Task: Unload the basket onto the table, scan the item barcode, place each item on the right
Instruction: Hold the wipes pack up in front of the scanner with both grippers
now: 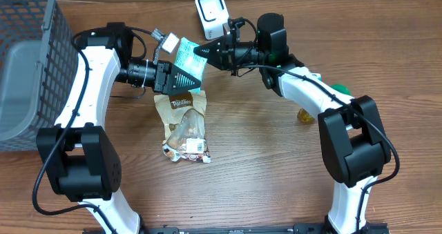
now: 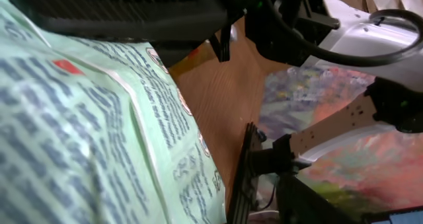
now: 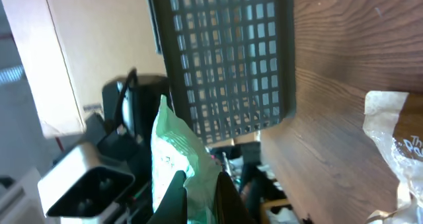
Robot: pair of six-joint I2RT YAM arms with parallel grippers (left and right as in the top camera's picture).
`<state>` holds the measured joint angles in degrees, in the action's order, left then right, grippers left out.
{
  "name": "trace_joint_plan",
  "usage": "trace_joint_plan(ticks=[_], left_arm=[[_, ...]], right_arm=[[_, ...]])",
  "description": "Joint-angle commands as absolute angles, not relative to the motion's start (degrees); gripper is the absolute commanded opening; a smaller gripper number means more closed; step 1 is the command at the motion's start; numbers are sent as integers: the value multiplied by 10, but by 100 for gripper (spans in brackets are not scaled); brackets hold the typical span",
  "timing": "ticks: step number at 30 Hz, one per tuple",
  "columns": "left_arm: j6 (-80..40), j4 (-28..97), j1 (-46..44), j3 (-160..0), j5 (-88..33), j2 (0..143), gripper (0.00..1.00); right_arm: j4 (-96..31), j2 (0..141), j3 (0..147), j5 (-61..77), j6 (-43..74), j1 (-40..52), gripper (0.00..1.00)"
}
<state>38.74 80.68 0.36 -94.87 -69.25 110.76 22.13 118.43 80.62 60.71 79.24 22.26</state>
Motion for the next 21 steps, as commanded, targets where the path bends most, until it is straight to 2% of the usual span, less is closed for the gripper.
trace_joint_plan(ticks=[1,5,8,10,11,12,13,16,21], left_arm=[[381,805,-1,-954,-672,1101,43],[373,805,-1,-954,-654,1101,29],[373,806,-1,-954,-654,1101,8],[372,811,-1,-954,-649,1101,4],[371,820,-1,-954,-638,1101,4],[371,828,-1,-954,-628,1101,4],[373,845,-1,-954,-614,1101,4],[395,866,-1,-954,-611,1101,4],[454,902,-1,-954,-613,1101,4]], right_arm=[[227,1168,811,618,680,232,4],[227,1168,811,623,622,232,4],[226,1168,811,642,577,232,5],[226,1168,811,657,551,231,8],[226,1168,811,661,549,229,16],[226,1168,811,663,550,227,31],[226,1168,811,672,550,216,64],[226,1168,811,702,549,202,76],[226,1168,811,798,521,180,76]])
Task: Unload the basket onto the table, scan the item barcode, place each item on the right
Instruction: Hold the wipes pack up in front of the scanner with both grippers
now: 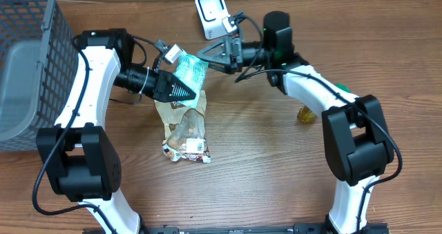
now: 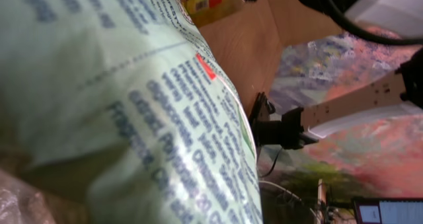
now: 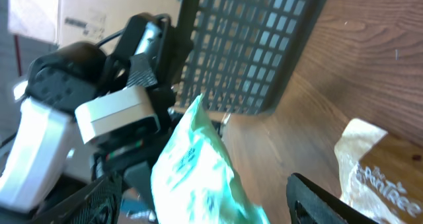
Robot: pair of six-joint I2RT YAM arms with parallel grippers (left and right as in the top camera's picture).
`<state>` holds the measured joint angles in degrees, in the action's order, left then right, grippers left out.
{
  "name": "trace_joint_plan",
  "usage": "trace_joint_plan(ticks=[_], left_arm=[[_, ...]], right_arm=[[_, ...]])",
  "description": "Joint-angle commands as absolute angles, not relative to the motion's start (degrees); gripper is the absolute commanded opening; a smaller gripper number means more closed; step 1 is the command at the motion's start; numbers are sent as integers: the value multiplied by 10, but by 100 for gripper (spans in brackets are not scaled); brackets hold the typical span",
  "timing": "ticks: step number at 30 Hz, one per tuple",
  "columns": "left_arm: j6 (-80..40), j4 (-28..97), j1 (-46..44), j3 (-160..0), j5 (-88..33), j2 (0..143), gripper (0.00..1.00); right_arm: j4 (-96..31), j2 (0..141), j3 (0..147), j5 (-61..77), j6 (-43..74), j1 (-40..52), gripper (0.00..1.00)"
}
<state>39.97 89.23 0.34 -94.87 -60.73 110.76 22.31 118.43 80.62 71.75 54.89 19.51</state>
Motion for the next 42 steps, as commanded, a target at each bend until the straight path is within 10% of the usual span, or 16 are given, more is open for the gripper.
trace_joint_plan(ticks=[1,23,25,27,37,42], left_arm=[[463,905,-1,-954,-616,1101,4],[583,965,-72,-953,-629,1101,4],[583,963,-72,-953,-628,1101,4],[583,964,-69,-953,-627,1101,4],[583,964,-68,-953,-615,1101,4],[583,964,-68,-953,-613,1101,4]], right_arm=[[226,1168,811,823,519,179,75],[174,1168,811,876,453,193,53],[175,1168,811,877,450,193,41],[175,1168,811,876,444,192,4],[195,1168,811,862,445,161,4],[181,1168,811,865,445,143,45]])
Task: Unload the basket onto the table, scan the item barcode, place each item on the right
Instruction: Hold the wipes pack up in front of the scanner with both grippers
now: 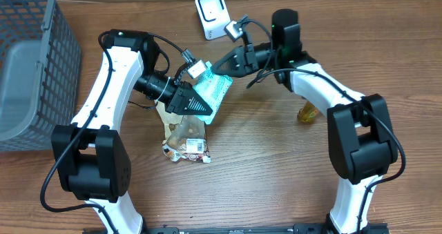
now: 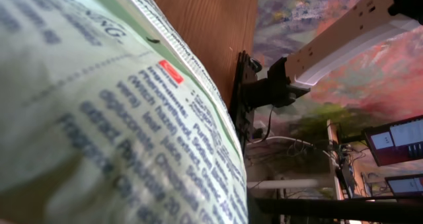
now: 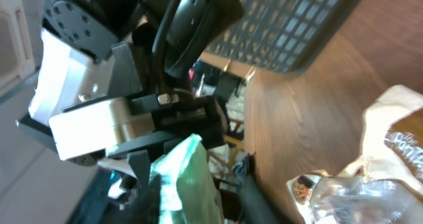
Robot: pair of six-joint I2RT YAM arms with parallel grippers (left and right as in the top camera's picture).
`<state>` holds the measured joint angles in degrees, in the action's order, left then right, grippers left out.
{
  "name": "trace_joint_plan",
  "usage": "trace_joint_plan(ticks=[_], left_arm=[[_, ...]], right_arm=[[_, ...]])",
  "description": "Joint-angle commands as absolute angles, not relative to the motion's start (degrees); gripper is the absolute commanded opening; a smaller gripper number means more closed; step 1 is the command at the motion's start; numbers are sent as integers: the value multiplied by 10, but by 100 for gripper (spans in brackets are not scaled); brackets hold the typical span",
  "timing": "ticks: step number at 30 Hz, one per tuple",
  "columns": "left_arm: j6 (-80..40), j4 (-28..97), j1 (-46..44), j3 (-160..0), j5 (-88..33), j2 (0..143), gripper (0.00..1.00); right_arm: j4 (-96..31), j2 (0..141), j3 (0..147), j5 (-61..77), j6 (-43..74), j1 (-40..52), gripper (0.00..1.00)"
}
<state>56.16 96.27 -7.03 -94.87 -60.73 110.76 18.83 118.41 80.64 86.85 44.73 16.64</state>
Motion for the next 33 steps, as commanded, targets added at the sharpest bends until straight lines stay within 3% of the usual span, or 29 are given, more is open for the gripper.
trace_joint_plan(ticks=[1,5,14,16,17,18,22,23,25,26,27,33], left_arm=[[583,964,-68,-953,-613,1101,4],[583,964,-68,-953,-613,1101,4],[583,962,-68,-953,-613,1101,4],[583,961,-68,-953,-613,1101,4],[583,960,-68,-953,-613,1101,4],[583,960,-68,-953,-613,1101,4],[583,960,-68,-953,-612,1101,4],[583,960,-68,-953,-611,1101,4],[583,960,-68,-953,-609,1101,4],[583,960,-68,-953,-609,1101,4],[583,960,-68,-953,-609,1101,4],[583,955,-62,-953,-610,1101,4]], right_arm=[[172,1168,811,868,445,142,46],[131,1168,810,881,442,143,49],[95,1168,809,900,415,168,42],[95,1168,809,900,415,173,33],[95,1168,809,900,415,174,22],[95,1168,809,899,414,175,4],[96,1168,809,898,399,175,4],[96,1168,809,894,400,173,12],[96,1168,809,886,400,172,46],[96,1168,809,884,400,172,58],[96,1168,809,882,400,172,62],[95,1168,809,882,400,177,64]])
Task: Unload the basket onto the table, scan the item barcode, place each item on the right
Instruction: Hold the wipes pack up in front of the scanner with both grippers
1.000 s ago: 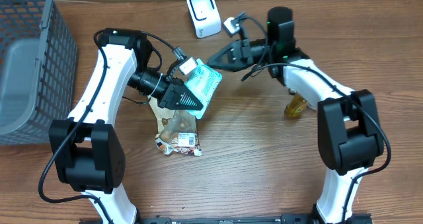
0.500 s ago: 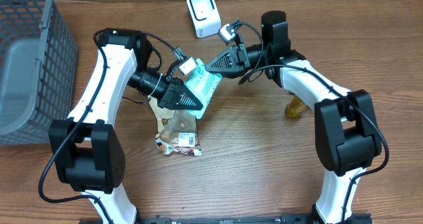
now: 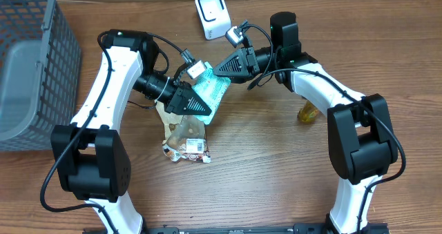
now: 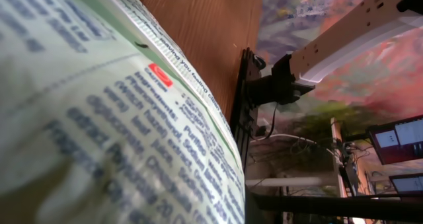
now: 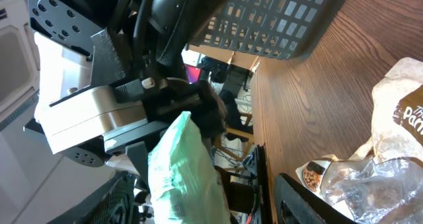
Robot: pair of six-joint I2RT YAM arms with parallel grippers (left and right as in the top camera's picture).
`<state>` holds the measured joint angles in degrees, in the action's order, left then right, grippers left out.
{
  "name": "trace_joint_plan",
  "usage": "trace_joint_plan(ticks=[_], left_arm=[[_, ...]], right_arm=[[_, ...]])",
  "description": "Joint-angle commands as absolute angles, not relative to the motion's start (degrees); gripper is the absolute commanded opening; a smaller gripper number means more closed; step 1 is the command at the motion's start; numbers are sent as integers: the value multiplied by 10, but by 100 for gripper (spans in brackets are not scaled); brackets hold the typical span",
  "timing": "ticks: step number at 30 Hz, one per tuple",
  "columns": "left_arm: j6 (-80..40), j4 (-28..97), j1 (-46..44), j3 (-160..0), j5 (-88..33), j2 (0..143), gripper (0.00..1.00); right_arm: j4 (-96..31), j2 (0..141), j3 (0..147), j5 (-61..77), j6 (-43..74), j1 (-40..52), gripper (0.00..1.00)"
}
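A pale green packet (image 3: pixel 210 90) with printed text hangs above the table, and my left gripper (image 3: pixel 197 99) is shut on its lower left part. The packet's print (image 4: pixel 99 118) fills the left wrist view and hides the fingers. My right gripper (image 3: pixel 219 67) is open at the packet's upper right edge. In the right wrist view the packet (image 5: pixel 182 164) stands between the widely spread fingers (image 5: pixel 317 197), which do not touch it. The white scanner (image 3: pixel 211 12) stands at the back of the table, facing forward.
A brown snack bag (image 3: pixel 185 132) lies on the wooden table (image 3: pixel 276 172) under the packet. A grey wire basket (image 3: pixel 34 54) fills the far left. A small yellow object (image 3: pixel 308 112) sits beside the right arm.
My right gripper's fingers were close in on the packet's edge and now stand wide apart. The left gripper and the packet have hardly moved.
Both grippers held the packet just left of the scanner. Then the right one was open and the left held it alone. Later the packet was lower and further right, over the brown bag, with the right fingers closed in on it. Now they are open.
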<state>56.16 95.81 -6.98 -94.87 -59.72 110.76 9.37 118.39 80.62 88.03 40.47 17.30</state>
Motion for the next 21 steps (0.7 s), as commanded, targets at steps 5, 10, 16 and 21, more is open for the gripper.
trace_joint_plan(ticks=[5,10,16,21], left_arm=[[583,953,-46,-953,-614,1101,4],[583,954,-41,-953,-617,1101,4],[583,948,-42,-953,-620,1101,4],[583,941,-41,-953,-614,1101,4]], right_arm=[[95,1168,809,882,400,180,59],[95,1168,809,882,400,183,58],[94,1168,809,881,404,204,57],[95,1168,809,847,433,210,47]])
